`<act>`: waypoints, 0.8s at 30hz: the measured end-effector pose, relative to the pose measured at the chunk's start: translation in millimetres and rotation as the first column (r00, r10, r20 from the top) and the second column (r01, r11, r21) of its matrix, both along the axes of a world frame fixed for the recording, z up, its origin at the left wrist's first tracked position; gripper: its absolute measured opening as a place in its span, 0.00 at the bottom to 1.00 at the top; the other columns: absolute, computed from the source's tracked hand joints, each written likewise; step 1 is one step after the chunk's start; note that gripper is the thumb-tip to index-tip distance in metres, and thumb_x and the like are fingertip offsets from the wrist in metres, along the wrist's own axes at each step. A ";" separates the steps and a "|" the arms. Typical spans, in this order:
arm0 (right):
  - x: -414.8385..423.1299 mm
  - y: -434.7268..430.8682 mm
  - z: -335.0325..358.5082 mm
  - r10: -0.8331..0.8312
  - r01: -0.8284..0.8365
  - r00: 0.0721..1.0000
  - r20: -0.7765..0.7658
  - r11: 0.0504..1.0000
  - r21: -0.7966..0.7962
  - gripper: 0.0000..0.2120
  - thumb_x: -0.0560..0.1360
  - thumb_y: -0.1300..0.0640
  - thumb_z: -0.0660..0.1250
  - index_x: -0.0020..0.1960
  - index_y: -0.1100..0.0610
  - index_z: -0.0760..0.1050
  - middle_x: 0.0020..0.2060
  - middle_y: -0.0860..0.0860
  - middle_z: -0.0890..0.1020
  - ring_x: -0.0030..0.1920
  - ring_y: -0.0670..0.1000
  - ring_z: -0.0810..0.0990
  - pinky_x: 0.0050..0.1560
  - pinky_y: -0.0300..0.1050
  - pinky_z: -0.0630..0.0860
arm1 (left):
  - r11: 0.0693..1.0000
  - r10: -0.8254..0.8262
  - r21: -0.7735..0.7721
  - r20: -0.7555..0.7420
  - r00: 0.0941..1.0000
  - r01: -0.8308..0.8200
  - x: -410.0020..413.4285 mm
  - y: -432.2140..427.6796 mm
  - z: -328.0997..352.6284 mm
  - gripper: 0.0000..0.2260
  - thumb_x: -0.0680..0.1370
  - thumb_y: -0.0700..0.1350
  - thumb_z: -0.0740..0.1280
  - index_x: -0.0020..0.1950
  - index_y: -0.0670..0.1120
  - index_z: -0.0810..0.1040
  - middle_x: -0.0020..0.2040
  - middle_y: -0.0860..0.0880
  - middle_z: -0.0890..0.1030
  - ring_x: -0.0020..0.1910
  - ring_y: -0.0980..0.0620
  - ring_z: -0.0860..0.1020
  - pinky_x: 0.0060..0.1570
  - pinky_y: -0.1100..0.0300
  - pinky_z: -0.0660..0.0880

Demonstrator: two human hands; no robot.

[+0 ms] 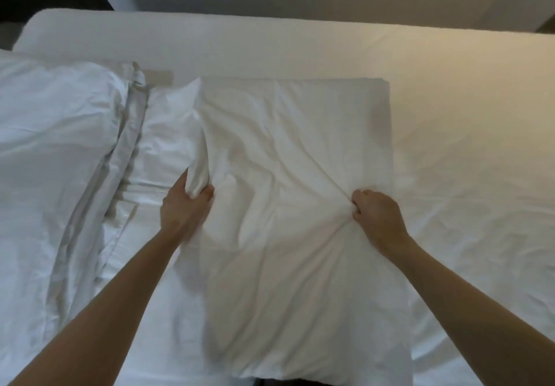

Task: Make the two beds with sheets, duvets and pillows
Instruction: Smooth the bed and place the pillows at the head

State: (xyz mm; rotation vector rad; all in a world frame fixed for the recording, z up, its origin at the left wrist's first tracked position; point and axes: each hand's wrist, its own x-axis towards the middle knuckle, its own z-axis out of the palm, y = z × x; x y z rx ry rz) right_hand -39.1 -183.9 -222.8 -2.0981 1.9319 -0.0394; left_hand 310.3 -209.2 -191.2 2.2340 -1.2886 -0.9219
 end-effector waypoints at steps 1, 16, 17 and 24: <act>-6.2 2.3 3.5 0.017 -0.017 1.000 0.009 0.998 -0.060 0.04 0.68 0.61 0.63 0.34 0.58 0.72 0.28 0.55 0.74 0.27 0.57 0.75 0.27 0.43 0.62 | 0.999 -0.036 -0.005 -0.046 0.998 0.036 -6.6 -5.7 6.2 0.28 0.75 0.56 0.68 0.74 0.55 0.68 0.65 0.49 0.78 0.63 0.43 0.76 0.63 0.44 0.72; 15.8 -8.9 -16.6 -0.442 0.462 0.886 -0.138 0.866 0.192 0.18 0.81 0.54 0.58 0.65 0.65 0.71 0.62 0.60 0.73 0.62 0.62 0.70 0.62 0.55 0.67 | 0.979 -0.137 0.178 0.210 0.968 0.100 -8.0 -8.0 -20.1 0.31 0.80 0.56 0.62 0.79 0.53 0.53 0.65 0.36 0.75 0.63 0.33 0.73 0.60 0.44 0.69; 17.7 -9.0 -20.3 -0.402 0.434 0.896 -0.188 0.883 0.179 0.16 0.81 0.58 0.56 0.65 0.65 0.70 0.61 0.61 0.74 0.61 0.63 0.71 0.60 0.57 0.68 | 0.977 -0.139 0.185 0.205 0.969 0.102 -8.3 -9.6 -21.2 0.31 0.80 0.55 0.62 0.79 0.53 0.53 0.66 0.36 0.75 0.63 0.33 0.73 0.60 0.45 0.68; 9.4 6.2 -17.3 -0.355 0.329 0.906 -0.232 0.933 -0.146 0.13 0.66 0.75 0.65 0.50 0.71 0.73 0.36 0.63 0.76 0.35 0.63 0.78 0.35 0.55 0.75 | 0.991 -0.090 0.112 0.185 0.979 0.070 -25.8 -16.0 -5.9 0.29 0.80 0.55 0.61 0.79 0.55 0.54 0.67 0.41 0.75 0.64 0.36 0.73 0.63 0.46 0.67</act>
